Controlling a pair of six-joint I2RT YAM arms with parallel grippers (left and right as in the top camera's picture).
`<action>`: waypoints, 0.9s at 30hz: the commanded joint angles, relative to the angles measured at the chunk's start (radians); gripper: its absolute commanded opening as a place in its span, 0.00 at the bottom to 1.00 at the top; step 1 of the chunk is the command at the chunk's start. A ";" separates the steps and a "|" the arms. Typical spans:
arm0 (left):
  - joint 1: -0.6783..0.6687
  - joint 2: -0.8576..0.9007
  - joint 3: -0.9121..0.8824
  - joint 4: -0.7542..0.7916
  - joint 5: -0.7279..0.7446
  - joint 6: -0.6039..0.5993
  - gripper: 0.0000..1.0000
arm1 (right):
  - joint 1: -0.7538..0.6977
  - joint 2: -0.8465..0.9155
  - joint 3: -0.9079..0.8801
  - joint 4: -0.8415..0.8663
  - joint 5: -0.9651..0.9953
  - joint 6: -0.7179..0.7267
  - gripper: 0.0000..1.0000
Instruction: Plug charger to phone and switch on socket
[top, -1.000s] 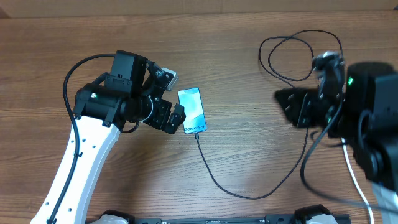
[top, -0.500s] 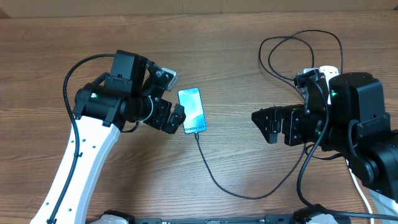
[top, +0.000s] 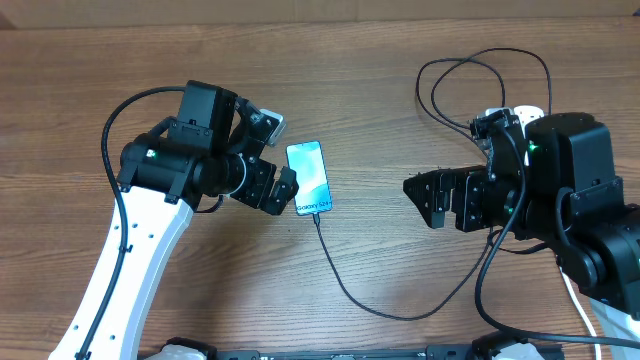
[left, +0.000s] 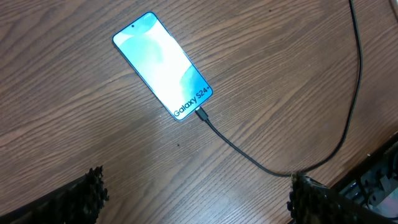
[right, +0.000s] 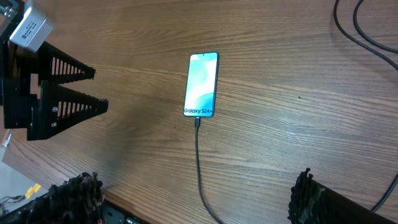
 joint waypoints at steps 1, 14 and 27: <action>-0.007 -0.001 0.002 0.003 0.018 0.000 1.00 | 0.005 0.001 0.014 0.005 0.001 -0.005 1.00; -0.006 -0.014 0.002 0.003 0.017 0.000 0.99 | 0.005 0.001 0.014 0.005 0.001 -0.005 1.00; 0.043 -0.316 0.002 0.011 -0.042 0.000 1.00 | 0.005 0.001 0.014 0.005 0.001 -0.005 1.00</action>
